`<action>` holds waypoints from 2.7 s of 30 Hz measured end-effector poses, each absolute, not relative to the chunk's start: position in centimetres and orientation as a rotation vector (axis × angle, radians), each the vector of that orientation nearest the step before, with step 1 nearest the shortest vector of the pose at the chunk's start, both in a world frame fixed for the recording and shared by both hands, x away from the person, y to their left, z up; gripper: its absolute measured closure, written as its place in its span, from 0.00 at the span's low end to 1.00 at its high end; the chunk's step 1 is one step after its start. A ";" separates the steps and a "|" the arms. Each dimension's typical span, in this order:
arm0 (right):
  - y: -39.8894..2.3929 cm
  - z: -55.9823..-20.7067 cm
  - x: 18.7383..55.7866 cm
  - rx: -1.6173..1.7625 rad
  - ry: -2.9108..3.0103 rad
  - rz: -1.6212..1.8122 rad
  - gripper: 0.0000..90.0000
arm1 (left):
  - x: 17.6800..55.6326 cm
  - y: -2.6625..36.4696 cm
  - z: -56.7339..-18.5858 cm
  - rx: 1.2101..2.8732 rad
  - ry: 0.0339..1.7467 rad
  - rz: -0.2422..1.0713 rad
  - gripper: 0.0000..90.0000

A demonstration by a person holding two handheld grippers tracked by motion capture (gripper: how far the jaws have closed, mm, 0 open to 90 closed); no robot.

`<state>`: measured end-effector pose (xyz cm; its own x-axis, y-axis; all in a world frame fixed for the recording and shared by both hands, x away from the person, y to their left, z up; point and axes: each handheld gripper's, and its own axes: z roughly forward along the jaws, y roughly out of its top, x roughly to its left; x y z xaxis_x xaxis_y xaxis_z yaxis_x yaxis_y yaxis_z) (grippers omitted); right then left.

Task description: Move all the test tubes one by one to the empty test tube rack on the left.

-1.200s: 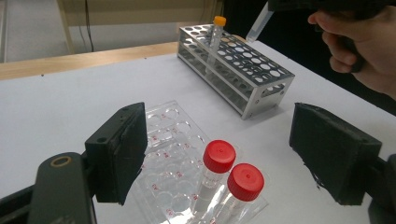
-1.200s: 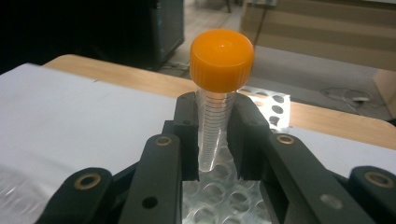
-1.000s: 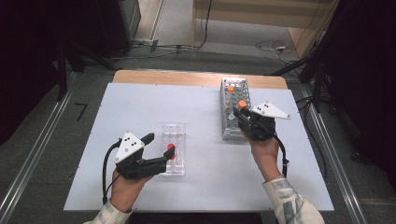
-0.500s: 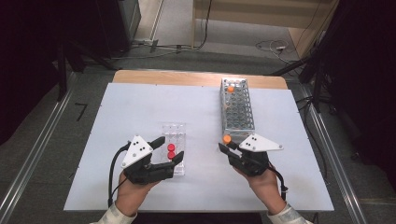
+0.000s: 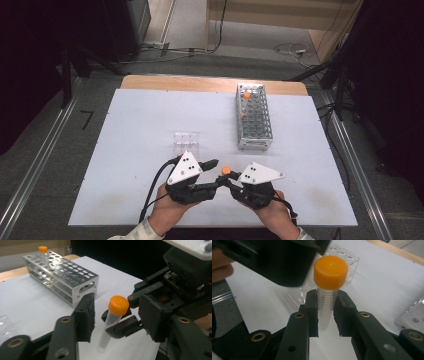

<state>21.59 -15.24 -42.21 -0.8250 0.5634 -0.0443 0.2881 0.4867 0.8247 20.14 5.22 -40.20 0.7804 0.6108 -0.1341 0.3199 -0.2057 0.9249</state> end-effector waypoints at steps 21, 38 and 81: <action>-15.1 -41.9 21.5 0.716 2.433 1.308 0.52 | 21.1 5.6 -39.7 1.787 0.734 0.352 0.78; -15.8 -42.9 22.2 0.757 2.477 1.279 0.35 | 19.3 9.5 -36.8 1.730 0.758 0.353 0.78; -16.0 -43.7 22.7 0.799 2.490 1.241 0.34 | 19.4 17.0 -34.3 1.601 0.905 0.490 0.78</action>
